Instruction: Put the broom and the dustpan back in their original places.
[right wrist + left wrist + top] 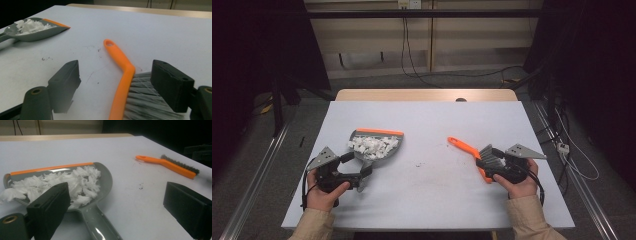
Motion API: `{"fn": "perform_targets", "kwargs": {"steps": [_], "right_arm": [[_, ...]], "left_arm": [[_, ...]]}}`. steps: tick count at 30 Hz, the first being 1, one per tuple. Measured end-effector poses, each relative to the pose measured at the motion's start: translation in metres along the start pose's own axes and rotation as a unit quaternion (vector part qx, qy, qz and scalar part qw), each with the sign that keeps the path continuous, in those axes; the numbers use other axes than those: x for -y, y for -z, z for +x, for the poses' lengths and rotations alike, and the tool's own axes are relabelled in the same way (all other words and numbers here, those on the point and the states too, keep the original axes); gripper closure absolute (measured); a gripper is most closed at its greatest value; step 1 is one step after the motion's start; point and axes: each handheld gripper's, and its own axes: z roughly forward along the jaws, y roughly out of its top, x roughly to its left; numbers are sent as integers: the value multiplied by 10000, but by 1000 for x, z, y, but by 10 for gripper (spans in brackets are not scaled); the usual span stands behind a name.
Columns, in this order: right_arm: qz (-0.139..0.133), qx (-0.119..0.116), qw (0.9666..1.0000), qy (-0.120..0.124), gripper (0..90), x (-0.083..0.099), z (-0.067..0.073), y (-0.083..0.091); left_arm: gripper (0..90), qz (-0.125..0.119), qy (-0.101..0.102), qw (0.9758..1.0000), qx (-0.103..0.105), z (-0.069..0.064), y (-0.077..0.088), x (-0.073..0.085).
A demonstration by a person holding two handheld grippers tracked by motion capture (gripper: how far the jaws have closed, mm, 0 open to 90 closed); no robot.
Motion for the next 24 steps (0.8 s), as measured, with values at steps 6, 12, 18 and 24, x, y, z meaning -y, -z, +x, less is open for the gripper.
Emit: {"fn": "perform_targets", "kwargs": {"steps": [6, 12, 18, 24], "right_arm": [[-28, -74, 10000, -9, 217, 5, 0, 6], [15, -104, 9999, 35, 210, 10, -2, 11], [32, -118, 9999, 105, 208, 12, -2, 17], [42, -137, 9998, 151, 208, 16, -5, 20]], "left_arm": [[69, -85, -13, 10000, 44, 3, 6, 2], [67, -169, -13, 9997, 185, 5, 10, 4], [67, -157, -30, 9995, 283, 6, 12, 7], [64, -202, -36, 9992, 342, 6, 15, 8]]}}
